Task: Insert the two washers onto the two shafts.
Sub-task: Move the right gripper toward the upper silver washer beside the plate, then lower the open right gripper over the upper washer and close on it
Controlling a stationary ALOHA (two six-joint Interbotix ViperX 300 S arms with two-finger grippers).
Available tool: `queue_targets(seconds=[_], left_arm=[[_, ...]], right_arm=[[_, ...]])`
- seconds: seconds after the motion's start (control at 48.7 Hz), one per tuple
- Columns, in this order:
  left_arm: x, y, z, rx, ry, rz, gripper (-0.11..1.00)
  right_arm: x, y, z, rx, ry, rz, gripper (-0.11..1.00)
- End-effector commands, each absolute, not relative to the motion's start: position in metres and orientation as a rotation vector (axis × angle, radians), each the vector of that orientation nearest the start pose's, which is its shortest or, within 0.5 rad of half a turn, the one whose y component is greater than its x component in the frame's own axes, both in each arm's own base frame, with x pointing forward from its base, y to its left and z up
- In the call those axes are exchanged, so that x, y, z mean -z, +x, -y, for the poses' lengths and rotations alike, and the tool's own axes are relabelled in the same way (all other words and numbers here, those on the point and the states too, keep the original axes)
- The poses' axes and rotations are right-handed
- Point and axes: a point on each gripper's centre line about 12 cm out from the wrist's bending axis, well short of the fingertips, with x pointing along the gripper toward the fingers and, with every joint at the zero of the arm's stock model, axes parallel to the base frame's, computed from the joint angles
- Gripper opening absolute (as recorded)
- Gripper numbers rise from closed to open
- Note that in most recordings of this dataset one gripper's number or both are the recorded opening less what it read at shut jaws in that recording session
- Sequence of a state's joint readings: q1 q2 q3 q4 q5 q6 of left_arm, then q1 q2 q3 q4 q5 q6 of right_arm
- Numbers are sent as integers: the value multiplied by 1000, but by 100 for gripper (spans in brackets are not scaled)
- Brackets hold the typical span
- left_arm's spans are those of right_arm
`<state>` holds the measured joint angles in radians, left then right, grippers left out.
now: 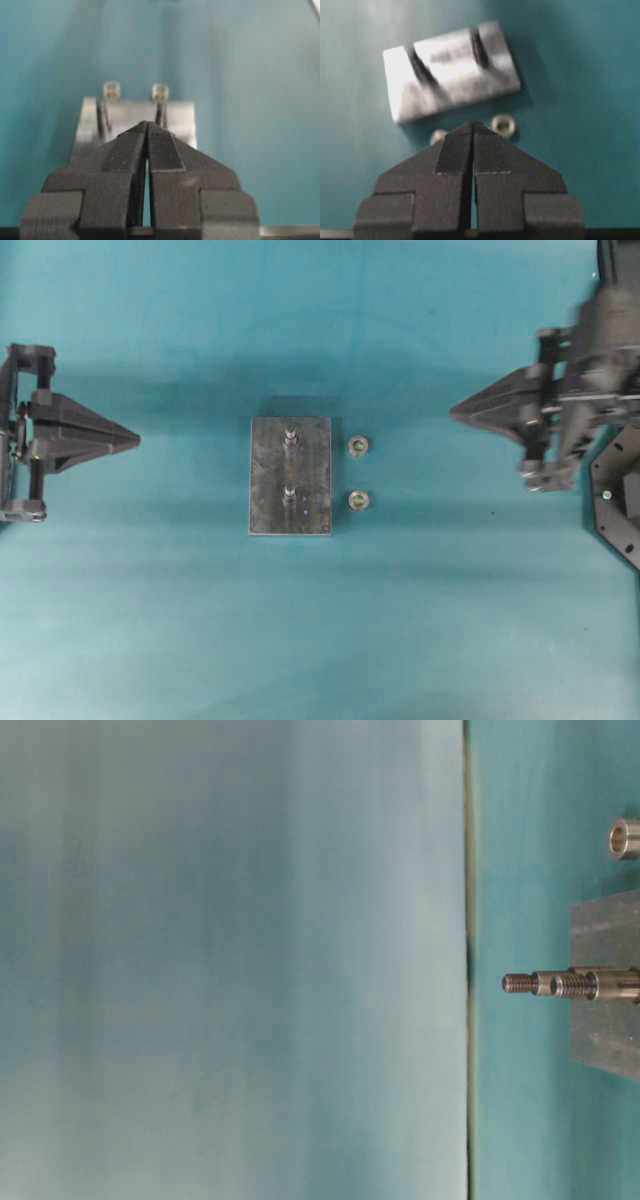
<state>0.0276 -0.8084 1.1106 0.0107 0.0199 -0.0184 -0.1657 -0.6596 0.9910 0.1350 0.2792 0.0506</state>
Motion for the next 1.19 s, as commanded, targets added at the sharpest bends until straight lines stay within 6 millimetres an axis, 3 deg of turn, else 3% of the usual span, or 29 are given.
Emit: queue_targets(seconds=[0.0,0.472,0.595,0.821,1.169], left_arm=[[-259,229,-7,-31,-14,-339,0],[-252,239,-6,-26,-8,-387,0],[-252,240,-6,-26,-9,-388,0],[-249,238,-5,-24,-12,-394,0],[-245,237,-5,-22,-10,-408,0]], right_arm=[[-238,258,39,183,247,-646,0],[-202,326,65,191,224,-999,1],[-192,340,67,157,182,-1068,19],[-169,358,64,110,134,-1136,82],[-137,377,62,88,128,-1212,79]])
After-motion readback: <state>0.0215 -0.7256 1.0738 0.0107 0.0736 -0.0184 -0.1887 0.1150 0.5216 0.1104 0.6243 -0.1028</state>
